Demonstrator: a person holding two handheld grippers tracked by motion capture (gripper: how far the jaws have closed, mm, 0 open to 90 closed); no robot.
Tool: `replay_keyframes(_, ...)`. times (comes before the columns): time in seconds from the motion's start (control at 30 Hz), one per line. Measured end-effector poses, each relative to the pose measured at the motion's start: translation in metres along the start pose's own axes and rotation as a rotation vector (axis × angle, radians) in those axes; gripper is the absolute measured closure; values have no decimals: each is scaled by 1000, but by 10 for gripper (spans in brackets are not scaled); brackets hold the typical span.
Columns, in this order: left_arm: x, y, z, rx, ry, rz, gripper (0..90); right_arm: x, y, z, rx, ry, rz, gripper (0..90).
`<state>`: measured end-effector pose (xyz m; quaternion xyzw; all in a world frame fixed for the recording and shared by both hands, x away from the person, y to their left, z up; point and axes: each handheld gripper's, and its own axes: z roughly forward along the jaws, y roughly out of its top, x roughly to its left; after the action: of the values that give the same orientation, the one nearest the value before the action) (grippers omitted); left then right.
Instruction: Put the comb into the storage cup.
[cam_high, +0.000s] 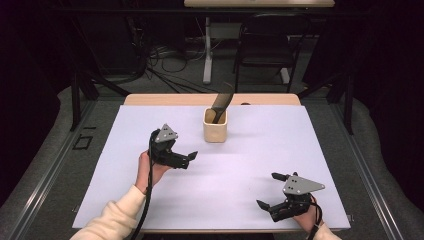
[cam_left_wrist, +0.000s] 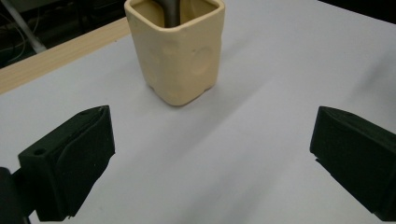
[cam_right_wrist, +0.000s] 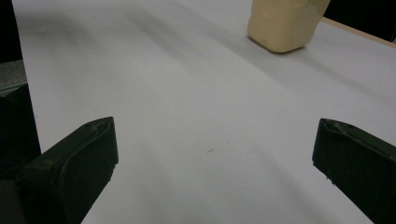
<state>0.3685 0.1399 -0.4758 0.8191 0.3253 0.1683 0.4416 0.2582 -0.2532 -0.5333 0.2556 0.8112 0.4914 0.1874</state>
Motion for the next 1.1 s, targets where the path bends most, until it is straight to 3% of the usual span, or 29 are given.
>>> replay_keyframes(0.53, -7, -38, -25, -18, 21, -40, 0, -1, 0, 0, 4, -2, 0, 0)
replay_keyframes(1.1, -12, -62, -47, -30, 56, -48, 0, -1, 0, 0, 7, -1, 4, 0)
